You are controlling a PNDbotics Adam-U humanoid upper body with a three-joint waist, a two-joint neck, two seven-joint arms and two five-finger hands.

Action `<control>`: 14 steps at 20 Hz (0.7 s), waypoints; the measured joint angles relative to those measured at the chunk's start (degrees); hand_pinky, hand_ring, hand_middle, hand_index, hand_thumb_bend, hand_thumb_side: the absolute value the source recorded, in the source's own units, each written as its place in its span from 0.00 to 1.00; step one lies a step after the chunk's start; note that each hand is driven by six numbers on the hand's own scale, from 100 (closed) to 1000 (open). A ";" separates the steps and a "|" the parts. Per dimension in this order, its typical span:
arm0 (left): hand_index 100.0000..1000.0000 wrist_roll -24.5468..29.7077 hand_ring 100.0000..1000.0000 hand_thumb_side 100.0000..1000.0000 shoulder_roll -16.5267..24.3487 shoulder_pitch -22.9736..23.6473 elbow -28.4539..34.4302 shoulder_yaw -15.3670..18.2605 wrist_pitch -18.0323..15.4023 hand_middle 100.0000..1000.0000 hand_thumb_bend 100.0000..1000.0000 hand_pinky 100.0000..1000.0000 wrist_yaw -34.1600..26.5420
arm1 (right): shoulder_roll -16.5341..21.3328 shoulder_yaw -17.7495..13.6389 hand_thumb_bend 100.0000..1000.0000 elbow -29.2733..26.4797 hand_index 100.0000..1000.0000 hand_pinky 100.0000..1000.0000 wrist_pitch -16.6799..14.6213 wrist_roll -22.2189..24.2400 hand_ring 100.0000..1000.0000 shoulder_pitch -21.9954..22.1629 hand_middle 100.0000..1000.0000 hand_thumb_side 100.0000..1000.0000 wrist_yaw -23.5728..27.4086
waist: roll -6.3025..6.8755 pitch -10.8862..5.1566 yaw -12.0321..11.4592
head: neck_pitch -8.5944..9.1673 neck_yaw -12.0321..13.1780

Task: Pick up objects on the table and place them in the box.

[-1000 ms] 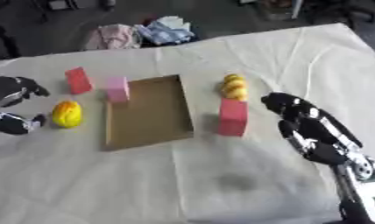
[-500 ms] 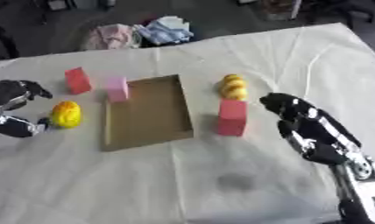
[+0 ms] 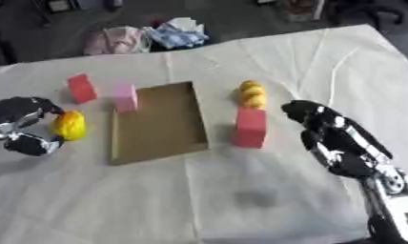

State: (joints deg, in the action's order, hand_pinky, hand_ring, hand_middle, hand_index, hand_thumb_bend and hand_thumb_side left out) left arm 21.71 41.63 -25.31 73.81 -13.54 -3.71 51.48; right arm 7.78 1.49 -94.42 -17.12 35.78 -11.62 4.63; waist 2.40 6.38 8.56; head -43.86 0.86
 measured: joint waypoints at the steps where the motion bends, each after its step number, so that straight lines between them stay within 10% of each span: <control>1: 0.87 -1.03 0.77 0.30 -0.36 -0.01 -0.44 0.00 0.47 0.80 0.18 0.76 0.66 | -0.01 0.00 0.00 0.00 0.90 1.00 0.00 0.00 0.96 0.00 0.84 0.31 0.00 | -0.02 0.00 0.01 | 0.00 0.00; 14: 0.73 -13.35 0.59 0.11 -3.67 -0.42 -6.00 -0.07 3.44 0.61 0.16 0.66 3.92 | -0.02 0.17 0.00 -0.01 0.90 1.00 -0.16 0.23 0.96 -0.25 0.84 0.31 0.02 | -0.08 0.02 0.17 | 0.00 -0.01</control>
State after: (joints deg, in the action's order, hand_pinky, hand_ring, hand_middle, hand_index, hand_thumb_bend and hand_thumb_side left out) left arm 8.35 37.96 -25.74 67.81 -13.60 -0.28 55.40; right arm 7.76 1.66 -94.43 -17.28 36.00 -11.86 4.65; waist 2.31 6.40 8.74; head -43.86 0.86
